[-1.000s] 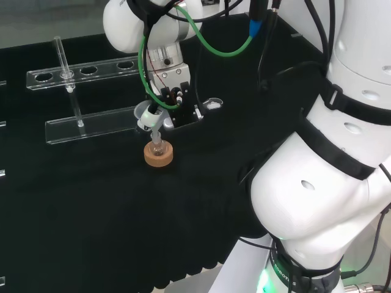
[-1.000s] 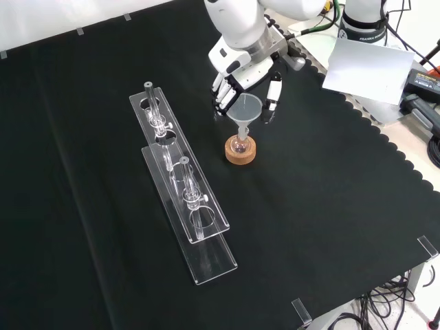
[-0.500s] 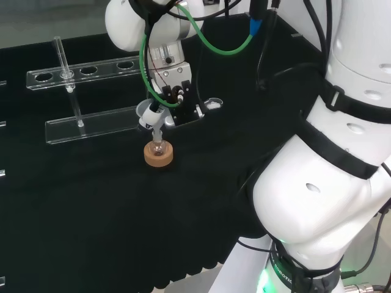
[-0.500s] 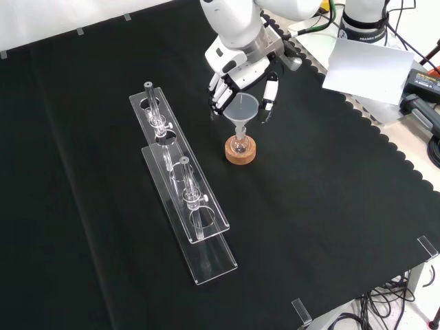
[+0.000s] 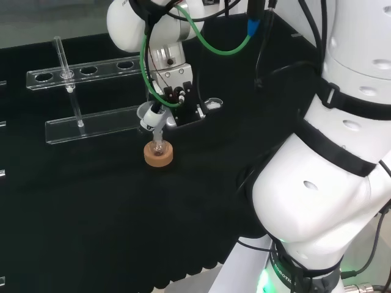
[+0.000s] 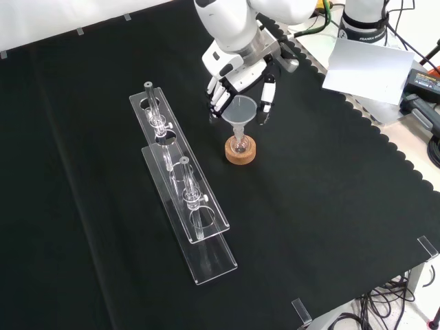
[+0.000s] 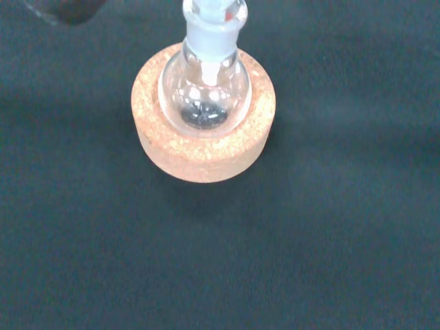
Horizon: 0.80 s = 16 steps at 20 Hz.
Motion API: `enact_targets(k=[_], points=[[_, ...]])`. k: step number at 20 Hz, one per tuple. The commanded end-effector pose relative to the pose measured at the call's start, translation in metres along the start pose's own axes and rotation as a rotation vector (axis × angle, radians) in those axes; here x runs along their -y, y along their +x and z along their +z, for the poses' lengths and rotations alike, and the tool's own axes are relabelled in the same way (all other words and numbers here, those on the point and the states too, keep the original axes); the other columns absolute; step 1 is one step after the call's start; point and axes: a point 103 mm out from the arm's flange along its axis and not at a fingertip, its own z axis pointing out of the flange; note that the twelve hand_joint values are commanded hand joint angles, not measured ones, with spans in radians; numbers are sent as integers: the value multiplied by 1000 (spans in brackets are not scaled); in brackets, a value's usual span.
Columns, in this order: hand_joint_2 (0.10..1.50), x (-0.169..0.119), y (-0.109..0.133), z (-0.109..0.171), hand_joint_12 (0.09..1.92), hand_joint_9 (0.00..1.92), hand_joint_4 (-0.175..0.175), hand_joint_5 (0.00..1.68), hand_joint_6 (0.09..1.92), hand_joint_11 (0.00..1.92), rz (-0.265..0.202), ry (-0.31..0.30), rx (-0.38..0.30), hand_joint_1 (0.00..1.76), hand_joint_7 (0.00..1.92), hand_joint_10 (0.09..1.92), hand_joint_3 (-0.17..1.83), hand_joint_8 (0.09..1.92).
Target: Place the funnel on the round-bottom flask.
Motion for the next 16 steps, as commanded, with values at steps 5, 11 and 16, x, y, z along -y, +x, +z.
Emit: enact_targets(k=[5, 11, 16], points=[[1090, 2, -2, 3, 1340, 746, -33, 607, 649, 498, -11, 16, -18, 831, 424, 526, -175, 723], [1048, 4, 0, 2, 1357, 677, -60, 451, 596, 461, -27, 6, -12, 801, 364, 564, -175, 742], [991, 6, 2, 0, 1381, 620, -66, 415, 528, 415, -41, 4, 3, 779, 310, 601, -175, 756]])
